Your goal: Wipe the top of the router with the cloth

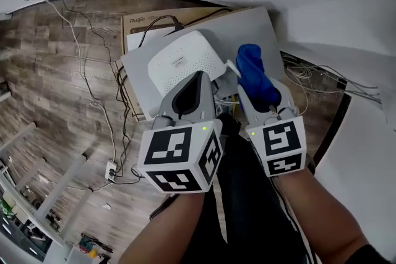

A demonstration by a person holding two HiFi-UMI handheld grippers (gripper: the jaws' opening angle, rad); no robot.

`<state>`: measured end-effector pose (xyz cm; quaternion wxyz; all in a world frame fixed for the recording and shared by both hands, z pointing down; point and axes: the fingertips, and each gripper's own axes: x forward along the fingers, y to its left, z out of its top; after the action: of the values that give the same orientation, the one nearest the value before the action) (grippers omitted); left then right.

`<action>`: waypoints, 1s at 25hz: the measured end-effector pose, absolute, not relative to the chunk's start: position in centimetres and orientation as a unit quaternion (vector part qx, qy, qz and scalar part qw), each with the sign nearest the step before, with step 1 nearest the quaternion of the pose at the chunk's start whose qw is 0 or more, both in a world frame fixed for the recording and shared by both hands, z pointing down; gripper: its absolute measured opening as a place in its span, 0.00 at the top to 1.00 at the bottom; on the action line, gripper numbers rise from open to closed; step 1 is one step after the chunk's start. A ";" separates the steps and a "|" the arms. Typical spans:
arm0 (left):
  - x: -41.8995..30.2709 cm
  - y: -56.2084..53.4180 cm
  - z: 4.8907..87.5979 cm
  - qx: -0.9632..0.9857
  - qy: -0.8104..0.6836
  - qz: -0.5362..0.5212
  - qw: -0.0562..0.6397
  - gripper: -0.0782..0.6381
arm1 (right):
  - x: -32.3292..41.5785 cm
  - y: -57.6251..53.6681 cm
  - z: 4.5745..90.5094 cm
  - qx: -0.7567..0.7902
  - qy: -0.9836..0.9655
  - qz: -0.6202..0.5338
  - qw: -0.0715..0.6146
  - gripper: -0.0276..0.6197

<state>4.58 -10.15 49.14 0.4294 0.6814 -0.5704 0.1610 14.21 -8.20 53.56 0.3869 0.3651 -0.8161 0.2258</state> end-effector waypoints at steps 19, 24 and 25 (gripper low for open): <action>-12.7 -9.0 47.0 0.641 -0.611 0.103 0.452 0.89 | -6.0 -8.6 55.8 0.238 -0.852 0.141 0.444 0.73; -16.3 -7.3 49.8 0.616 -0.620 0.106 0.475 0.89 | -10.0 -8.3 57.4 0.194 -0.854 0.122 0.467 0.73; -16.7 -7.1 50.2 0.611 -0.621 0.106 0.479 0.89 | -10.4 -8.2 57.4 0.186 -0.854 0.118 0.471 0.73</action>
<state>-16.74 -7.07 50.20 0.4791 0.6114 -0.6208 0.1060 -10.39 -8.24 57.40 0.4715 0.1865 -0.8537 0.1184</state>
